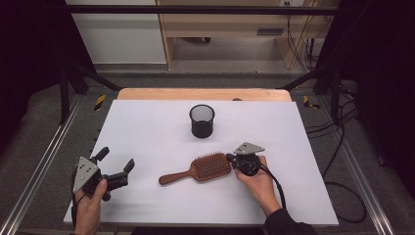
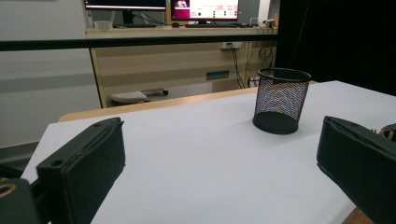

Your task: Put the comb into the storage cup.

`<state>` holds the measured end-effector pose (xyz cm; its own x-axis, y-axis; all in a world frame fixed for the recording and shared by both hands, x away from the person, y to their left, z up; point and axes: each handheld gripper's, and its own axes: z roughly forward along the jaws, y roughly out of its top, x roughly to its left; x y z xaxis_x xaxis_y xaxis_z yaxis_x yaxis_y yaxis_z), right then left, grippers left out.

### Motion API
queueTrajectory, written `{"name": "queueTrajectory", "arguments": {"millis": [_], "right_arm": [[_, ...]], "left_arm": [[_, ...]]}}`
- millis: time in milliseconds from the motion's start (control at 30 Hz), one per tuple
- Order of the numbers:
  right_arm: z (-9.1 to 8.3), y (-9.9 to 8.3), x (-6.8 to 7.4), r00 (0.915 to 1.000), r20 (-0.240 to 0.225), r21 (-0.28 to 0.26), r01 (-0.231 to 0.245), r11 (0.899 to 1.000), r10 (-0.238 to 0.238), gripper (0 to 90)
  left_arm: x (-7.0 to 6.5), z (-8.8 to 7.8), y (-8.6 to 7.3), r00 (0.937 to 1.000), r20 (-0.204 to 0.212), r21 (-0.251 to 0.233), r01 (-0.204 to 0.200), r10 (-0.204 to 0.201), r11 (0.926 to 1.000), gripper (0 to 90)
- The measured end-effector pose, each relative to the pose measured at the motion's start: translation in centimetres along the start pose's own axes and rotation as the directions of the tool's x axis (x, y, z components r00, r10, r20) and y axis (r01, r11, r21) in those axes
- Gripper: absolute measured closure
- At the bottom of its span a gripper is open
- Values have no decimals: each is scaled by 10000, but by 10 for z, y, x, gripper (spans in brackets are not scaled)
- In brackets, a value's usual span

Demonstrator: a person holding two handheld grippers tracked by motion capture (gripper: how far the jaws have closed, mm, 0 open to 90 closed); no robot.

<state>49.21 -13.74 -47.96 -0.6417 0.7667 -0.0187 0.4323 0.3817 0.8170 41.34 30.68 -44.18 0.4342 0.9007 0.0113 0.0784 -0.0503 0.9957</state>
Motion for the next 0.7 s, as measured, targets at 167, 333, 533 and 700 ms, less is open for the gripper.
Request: {"name": "queueTrajectory", "arguments": {"millis": [167,333,533,700], "right_arm": [[7,5,7,9997,-209,-5,102,9999,-102,900],[13,9,15,9990,-372,-2,261,9997,-261,900],[17,12,22,9976,-565,-24,389,9992,-390,900],[22,16,30,9954,-781,-49,557,9984,-559,900]], "left_arm": [[0,0,0,10000,-18,7,35,-35,10000,13],[1,0,-1,10000,-27,54,43,-43,10000,13],[0,2,-1,10000,-2,97,26,-26,9999,13],[0,2,-1,10000,32,151,12,-13,9999,13]]}}
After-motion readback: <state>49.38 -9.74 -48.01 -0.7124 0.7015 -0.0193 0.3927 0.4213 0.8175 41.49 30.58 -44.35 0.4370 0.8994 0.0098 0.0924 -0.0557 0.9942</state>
